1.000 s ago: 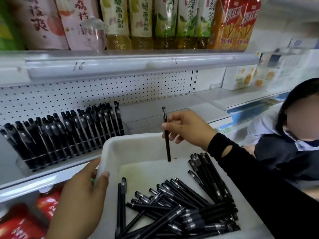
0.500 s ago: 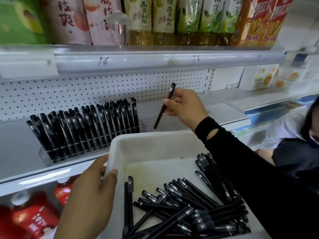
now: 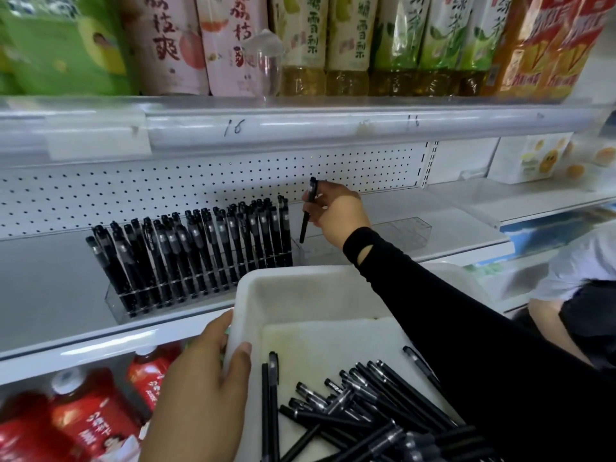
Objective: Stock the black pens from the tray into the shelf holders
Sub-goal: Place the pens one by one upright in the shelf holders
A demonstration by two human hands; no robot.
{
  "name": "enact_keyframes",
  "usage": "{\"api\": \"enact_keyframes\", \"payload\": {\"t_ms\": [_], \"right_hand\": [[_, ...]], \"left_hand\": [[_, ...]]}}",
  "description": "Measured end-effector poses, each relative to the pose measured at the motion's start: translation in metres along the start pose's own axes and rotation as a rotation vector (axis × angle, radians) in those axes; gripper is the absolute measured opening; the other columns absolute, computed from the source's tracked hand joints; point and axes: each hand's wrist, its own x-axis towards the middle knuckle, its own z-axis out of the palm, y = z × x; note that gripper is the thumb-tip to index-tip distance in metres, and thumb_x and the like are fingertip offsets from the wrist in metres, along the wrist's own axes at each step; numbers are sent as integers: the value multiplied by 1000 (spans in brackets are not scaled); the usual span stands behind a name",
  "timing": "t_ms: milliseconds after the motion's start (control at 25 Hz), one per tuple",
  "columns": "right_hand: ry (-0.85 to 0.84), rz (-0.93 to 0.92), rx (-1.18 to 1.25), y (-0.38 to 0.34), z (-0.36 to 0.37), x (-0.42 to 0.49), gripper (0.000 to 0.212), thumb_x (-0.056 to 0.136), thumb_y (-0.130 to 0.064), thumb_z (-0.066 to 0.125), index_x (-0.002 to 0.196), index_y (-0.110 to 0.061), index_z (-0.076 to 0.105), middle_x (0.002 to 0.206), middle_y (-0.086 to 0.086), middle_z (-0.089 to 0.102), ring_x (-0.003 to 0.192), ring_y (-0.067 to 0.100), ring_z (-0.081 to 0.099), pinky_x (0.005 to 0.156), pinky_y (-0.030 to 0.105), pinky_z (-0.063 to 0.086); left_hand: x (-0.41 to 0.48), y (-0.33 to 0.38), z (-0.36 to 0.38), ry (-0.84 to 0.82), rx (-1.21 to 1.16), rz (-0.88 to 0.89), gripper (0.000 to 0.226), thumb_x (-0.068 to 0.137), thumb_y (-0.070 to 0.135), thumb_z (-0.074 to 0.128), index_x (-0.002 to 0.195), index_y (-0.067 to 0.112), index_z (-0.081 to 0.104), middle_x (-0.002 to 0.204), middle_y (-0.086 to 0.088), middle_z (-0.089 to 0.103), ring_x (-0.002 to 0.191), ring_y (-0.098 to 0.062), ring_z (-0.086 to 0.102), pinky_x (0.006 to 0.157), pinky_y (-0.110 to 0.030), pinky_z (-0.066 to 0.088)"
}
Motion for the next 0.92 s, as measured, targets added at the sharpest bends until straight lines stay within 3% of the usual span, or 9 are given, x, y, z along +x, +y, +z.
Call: {"api": "enact_keyframes", "payload": {"t_ms": [160, 360, 520, 640, 800, 920], "right_hand": [[4, 17, -69, 4, 4, 5, 20, 94, -23, 59, 110, -15, 69, 100, 8, 73, 93, 29, 69, 86, 45, 56], [19, 23, -153, 10, 4, 16, 15, 95, -16, 57, 105, -11, 66, 101, 10, 72, 94, 31, 67, 86, 45, 56], [-105, 60, -349, 14, 9, 19, 15, 98, -20, 55, 106, -12, 65, 104, 6, 71, 98, 28, 66, 86, 33, 53], [-204, 75, -484, 13, 15, 18, 20, 102, -25, 50, 110, -14, 65, 106, 5, 68, 98, 27, 63, 77, 28, 44], [-312, 99, -646, 14, 23, 21, 20, 100, -29, 50, 92, -14, 60, 94, 7, 64, 89, 30, 61, 70, 30, 38], [-338, 118, -646, 13, 21, 22, 26, 99, -35, 55, 107, -11, 63, 113, 10, 67, 100, 30, 61, 74, 30, 42]], "left_hand": [[-2, 0, 2, 0, -12, 12, 38, 94, 23, 58, 125, 45, 56, 86, 19, 65, 75, -8, 66, 65, -22, 45], [-2, 2, 3, -8, -31, 24, 40, 94, 22, 58, 118, 54, 51, 81, 31, 61, 77, -1, 67, 62, -13, 43], [-2, 0, 4, -29, -29, 22, 40, 95, 22, 57, 127, 46, 55, 89, 26, 63, 82, -6, 68, 68, -17, 46], [-3, 1, 4, -27, -35, 28, 40, 95, 22, 57, 128, 45, 55, 91, 28, 62, 84, -5, 67, 68, -16, 46], [-3, 4, 4, -39, -36, 24, 40, 96, 22, 57, 123, 51, 51, 90, 28, 61, 84, -4, 66, 69, -17, 47], [-5, 8, 3, -45, -27, 32, 42, 94, 21, 57, 115, 56, 48, 88, 32, 63, 80, 0, 65, 64, -12, 43]]}}
